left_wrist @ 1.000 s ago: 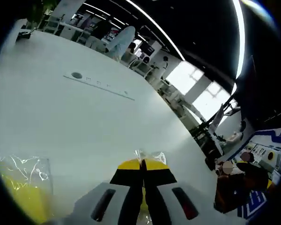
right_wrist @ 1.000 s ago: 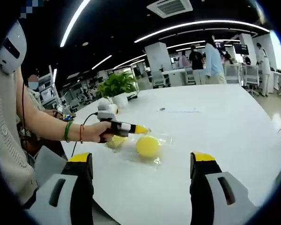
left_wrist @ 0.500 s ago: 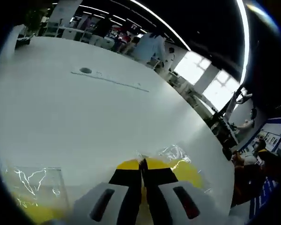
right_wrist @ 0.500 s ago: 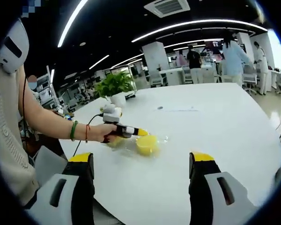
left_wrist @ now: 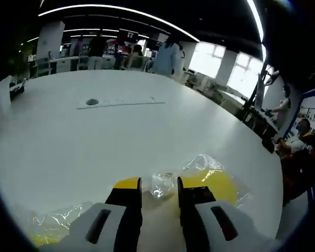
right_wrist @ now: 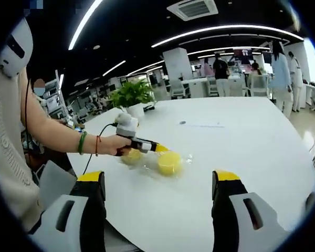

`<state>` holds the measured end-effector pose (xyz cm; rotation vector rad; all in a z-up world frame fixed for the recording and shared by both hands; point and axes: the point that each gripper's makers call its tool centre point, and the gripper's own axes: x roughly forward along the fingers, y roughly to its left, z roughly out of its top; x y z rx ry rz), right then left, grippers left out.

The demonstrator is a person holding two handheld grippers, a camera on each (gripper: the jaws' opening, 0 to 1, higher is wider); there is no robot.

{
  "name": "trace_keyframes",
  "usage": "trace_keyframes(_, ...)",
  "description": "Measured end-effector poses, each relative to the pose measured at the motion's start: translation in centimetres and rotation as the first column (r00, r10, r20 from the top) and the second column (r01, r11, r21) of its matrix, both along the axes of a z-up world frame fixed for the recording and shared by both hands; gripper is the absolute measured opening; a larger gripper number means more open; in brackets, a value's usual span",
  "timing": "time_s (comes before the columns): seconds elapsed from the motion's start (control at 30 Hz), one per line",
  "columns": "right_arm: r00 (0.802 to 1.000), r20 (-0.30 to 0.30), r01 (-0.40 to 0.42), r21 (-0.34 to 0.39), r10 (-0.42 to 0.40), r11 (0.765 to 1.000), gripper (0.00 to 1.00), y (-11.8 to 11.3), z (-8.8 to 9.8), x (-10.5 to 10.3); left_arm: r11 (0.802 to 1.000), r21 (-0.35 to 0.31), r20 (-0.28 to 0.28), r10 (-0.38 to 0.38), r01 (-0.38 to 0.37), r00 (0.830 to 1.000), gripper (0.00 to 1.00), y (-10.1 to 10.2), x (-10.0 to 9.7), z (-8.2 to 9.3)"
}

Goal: Compare the silicone blocks by pressing each to a similar depth, holding the contact briefly, and releasing to observe deformation and rebound differences across the visible hardness samples.

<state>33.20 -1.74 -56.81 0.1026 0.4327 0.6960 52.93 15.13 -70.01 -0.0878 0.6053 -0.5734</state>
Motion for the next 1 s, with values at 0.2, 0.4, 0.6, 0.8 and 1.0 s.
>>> trace_keyframes(0.2, 0.998, 0.061, -0.012, 0.016, 0.011, 1.000, 0.76, 1.2, 1.1, -0.2, 0.998, 0.045, 0.084, -0.042, 0.038, 0.996, 0.35, 1.0, -1.9, 3.5)
trace_keyframes(0.4, 0.992, 0.124, -0.039, 0.058, 0.031, 0.998, 0.80, 3.1, 2.5, -0.5, 0.993, 0.041, 0.107, -0.111, 0.107, 0.988, 0.47, 1.5, -5.4, 5.8)
trace_keyframes(0.6, 0.992, 0.102, -0.084, 0.105, 0.073, 0.991, 0.87, 5.0, 2.2, -1.1, 0.993, -0.007, 0.135, -0.118, 0.120, 0.984, 0.49, 3.4, -10.3, 8.6)
trace_keyframes(0.8, 0.992, 0.086, -0.098, 0.133, 0.087, 0.986, 0.93, 6.0, 1.1, -1.6, 0.984, -0.147, 0.191, -0.071, 0.100, 0.979, 0.62, 5.4, -15.3, 11.4)
trace_keyframes(1.0, 0.992, 0.123, -0.022, 0.121, 0.007, 0.992, 0.88, 5.8, 0.9, -2.0, 0.982, -0.165, 0.246, -0.048, 0.091, 0.968, 0.73, 7.8, -19.8, 12.8)
